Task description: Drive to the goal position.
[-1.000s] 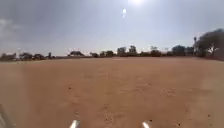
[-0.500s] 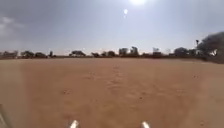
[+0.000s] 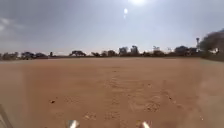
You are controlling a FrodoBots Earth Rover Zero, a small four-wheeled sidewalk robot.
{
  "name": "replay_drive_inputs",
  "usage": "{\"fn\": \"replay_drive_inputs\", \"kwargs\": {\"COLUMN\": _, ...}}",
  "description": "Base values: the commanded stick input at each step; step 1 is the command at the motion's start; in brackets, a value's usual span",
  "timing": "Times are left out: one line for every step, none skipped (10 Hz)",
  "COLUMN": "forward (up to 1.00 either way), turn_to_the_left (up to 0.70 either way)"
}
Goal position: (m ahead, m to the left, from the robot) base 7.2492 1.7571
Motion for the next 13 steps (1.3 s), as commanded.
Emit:
{"fn": "replay_drive_inputs", "kwargs": {"forward": 0.7, "turn_to_the_left": 0.0}}
{"fn": "replay_drive_inputs", "kwargs": {"forward": 0.7, "turn_to_the_left": 0.0}}
{"fn": "replay_drive_inputs", "kwargs": {"forward": 0.7, "turn_to_the_left": 0.0}}
{"fn": "replay_drive_inputs", "kwargs": {"forward": 0.7, "turn_to_the_left": 0.0}}
{"fn": "replay_drive_inputs", "kwargs": {"forward": 0.7, "turn_to_the_left": 0.0}}
{"fn": "replay_drive_inputs", "kwargs": {"forward": 0.7, "turn_to_the_left": 0.0}}
{"fn": "replay_drive_inputs", "kwargs": {"forward": 0.7, "turn_to_the_left": 0.0}}
{"fn": "replay_drive_inputs", "kwargs": {"forward": 0.7, "turn_to_the_left": 0.0}}
{"fn": "replay_drive_inputs", "kwargs": {"forward": 0.7, "turn_to_the_left": 0.0}}
{"fn": "replay_drive_inputs", "kwargs": {"forward": 0.7, "turn_to_the_left": 0.0}}
{"fn": "replay_drive_inputs", "kwargs": {"forward": 0.7, "turn_to_the_left": 0.0}}
{"fn": "replay_drive_inputs", "kwargs": {"forward": 0.7, "turn_to_the_left": 0.0}}
{"fn": "replay_drive_inputs", "kwargs": {"forward": 0.7, "turn_to_the_left": 0.0}}
